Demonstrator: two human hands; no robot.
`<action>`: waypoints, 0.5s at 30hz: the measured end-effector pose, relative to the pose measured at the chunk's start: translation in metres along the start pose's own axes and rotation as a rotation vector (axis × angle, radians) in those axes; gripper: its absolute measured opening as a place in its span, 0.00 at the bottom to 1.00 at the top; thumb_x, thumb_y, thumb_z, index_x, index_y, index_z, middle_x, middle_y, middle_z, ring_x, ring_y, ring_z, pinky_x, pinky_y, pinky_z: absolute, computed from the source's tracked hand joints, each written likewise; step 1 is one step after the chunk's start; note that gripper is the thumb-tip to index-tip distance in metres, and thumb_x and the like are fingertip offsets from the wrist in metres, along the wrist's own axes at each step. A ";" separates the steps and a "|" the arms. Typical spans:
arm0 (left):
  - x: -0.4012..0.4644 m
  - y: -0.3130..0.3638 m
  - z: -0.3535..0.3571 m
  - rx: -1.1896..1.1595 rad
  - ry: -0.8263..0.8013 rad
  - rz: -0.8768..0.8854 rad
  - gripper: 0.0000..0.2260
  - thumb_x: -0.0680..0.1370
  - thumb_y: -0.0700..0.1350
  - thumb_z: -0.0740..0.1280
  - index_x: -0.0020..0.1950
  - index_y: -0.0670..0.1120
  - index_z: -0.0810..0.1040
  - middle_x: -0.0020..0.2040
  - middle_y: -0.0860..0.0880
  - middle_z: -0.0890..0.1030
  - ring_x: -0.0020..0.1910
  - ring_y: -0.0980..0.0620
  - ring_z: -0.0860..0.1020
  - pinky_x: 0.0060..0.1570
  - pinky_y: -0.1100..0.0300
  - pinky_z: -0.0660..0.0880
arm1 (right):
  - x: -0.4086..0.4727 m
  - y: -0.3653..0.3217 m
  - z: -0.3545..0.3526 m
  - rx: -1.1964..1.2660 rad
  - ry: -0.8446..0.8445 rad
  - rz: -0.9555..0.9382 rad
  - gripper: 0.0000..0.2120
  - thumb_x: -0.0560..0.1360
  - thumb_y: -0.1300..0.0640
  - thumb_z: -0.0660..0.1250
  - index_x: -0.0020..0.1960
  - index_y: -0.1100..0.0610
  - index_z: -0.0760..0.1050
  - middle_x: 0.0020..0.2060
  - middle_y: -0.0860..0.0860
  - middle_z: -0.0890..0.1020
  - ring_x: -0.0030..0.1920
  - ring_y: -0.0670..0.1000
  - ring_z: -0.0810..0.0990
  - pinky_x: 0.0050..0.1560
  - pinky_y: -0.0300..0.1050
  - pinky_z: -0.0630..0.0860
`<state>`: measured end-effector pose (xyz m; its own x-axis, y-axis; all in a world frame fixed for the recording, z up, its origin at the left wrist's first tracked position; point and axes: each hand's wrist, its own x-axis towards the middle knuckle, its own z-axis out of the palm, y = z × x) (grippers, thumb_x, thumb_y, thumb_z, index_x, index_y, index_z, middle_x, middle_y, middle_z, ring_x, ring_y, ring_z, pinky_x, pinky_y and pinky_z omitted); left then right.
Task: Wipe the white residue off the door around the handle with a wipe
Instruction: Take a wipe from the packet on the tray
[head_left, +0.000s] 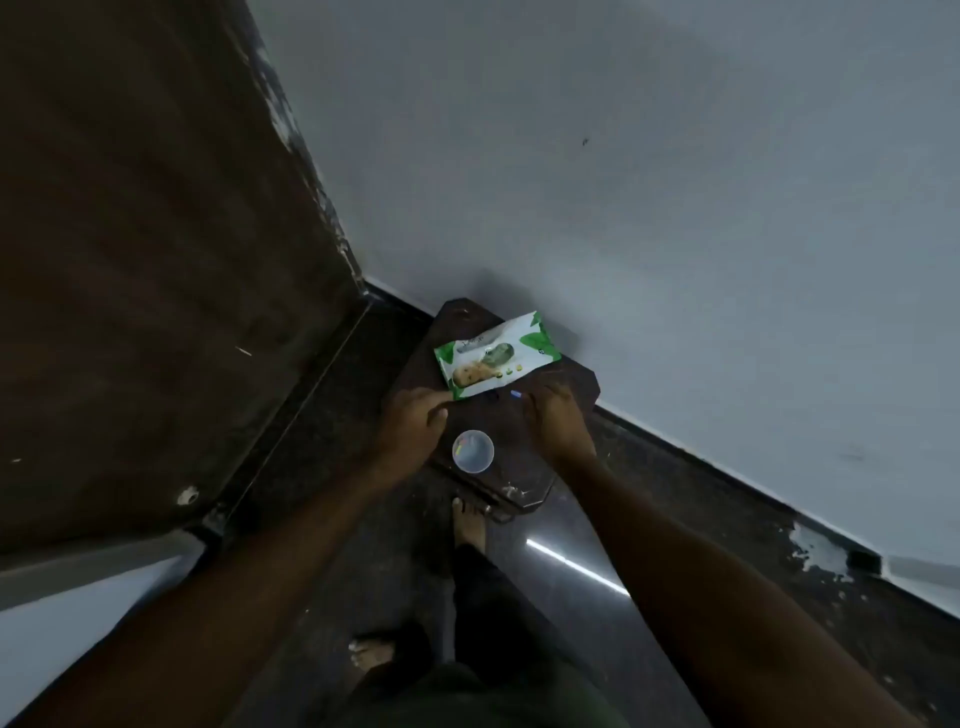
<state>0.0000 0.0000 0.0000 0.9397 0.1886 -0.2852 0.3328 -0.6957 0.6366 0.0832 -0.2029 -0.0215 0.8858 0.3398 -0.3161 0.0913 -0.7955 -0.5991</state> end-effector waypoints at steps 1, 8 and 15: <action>0.011 -0.002 0.006 0.033 -0.040 0.006 0.14 0.79 0.38 0.67 0.65 0.39 0.80 0.62 0.40 0.80 0.62 0.40 0.76 0.64 0.52 0.70 | 0.010 0.002 0.002 0.030 -0.003 0.042 0.11 0.81 0.61 0.62 0.46 0.65 0.79 0.45 0.62 0.82 0.49 0.61 0.79 0.45 0.46 0.69; 0.083 0.005 0.038 0.128 -0.065 0.125 0.19 0.78 0.38 0.67 0.69 0.43 0.77 0.71 0.42 0.73 0.70 0.41 0.70 0.68 0.53 0.63 | 0.095 -0.005 0.015 0.171 -0.084 0.271 0.12 0.78 0.63 0.62 0.41 0.70 0.78 0.41 0.67 0.83 0.44 0.59 0.83 0.49 0.59 0.79; 0.142 -0.006 0.079 0.130 -0.041 0.094 0.21 0.79 0.38 0.65 0.73 0.37 0.70 0.75 0.41 0.69 0.75 0.43 0.66 0.74 0.52 0.57 | 0.157 0.015 0.056 0.202 -0.094 0.481 0.10 0.75 0.64 0.68 0.35 0.63 0.78 0.33 0.60 0.79 0.42 0.62 0.83 0.44 0.54 0.77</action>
<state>0.1257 -0.0241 -0.1010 0.9613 0.0922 -0.2595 0.2284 -0.7934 0.5642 0.1979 -0.1334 -0.1219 0.7604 0.0111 -0.6493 -0.4132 -0.7630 -0.4970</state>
